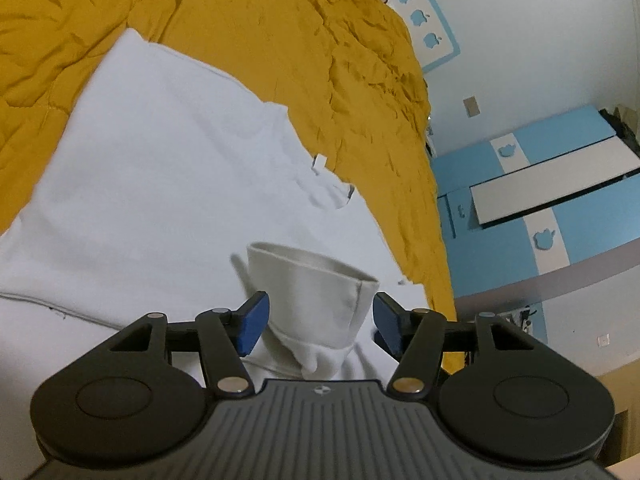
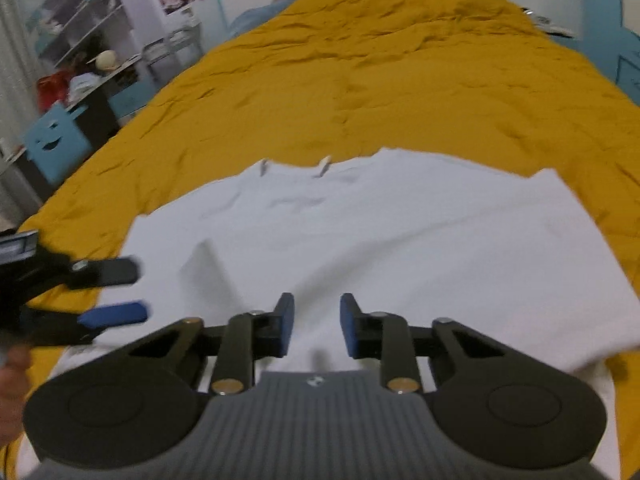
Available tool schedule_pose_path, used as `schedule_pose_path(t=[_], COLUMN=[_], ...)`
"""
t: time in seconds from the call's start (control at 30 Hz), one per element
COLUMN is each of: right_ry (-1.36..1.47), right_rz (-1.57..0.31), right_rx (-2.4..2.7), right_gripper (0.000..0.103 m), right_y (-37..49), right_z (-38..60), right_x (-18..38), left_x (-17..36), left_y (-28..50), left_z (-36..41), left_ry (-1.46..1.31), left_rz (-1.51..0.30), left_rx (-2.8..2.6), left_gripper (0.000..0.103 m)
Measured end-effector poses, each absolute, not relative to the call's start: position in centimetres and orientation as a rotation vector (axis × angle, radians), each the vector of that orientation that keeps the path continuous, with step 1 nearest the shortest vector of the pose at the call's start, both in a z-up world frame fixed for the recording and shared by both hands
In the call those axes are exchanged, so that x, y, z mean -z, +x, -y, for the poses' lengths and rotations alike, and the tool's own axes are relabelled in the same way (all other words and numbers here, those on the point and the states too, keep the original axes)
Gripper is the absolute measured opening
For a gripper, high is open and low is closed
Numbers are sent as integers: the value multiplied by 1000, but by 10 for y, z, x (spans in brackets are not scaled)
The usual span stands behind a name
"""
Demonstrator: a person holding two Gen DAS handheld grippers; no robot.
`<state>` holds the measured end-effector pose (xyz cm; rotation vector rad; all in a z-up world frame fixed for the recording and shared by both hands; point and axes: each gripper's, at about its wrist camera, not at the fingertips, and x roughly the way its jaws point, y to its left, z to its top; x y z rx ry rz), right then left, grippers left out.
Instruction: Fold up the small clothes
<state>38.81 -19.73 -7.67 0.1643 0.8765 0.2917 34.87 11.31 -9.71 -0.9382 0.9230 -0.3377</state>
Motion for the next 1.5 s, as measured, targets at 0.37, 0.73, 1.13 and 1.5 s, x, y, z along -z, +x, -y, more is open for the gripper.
schedule_pose_path(t=[0.37,0.73,1.13,1.5], right_ry=[122,110,131,51], right_rz=[-937,-940,-870,-832], right_rx=[-541,-503,-443,-434], right_gripper=[18,18,20,38], right_y=[368,354,318,327], right_z=[151,156,203,198], right_x=[101,107,76,69], left_x=[123,132,39,-89], left_y=[347,350,334,351], left_z=[-128,-108,-67,-31], left_ry=[-1089,-846,-465,-355], left_rz=[-987,-1061,-853,-604], left_rx=[352,274,314,416], left_gripper=[80,62,3,3])
